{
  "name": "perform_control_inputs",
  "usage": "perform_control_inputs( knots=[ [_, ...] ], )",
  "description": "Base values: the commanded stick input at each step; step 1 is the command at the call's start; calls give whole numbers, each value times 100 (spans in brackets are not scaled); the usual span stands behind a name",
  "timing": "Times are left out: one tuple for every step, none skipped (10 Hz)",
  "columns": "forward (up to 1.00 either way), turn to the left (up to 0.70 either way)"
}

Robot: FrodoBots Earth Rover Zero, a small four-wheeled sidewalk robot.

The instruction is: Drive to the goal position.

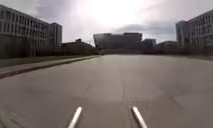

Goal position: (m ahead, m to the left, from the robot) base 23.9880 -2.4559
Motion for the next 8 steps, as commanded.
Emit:
perform_control_inputs(
  knots=[
    [100,0],
    [100,0],
    [100,0],
    [100,0],
    [100,0],
    [100,-2],
    [100,-27],
    [100,-27]
  ],
)
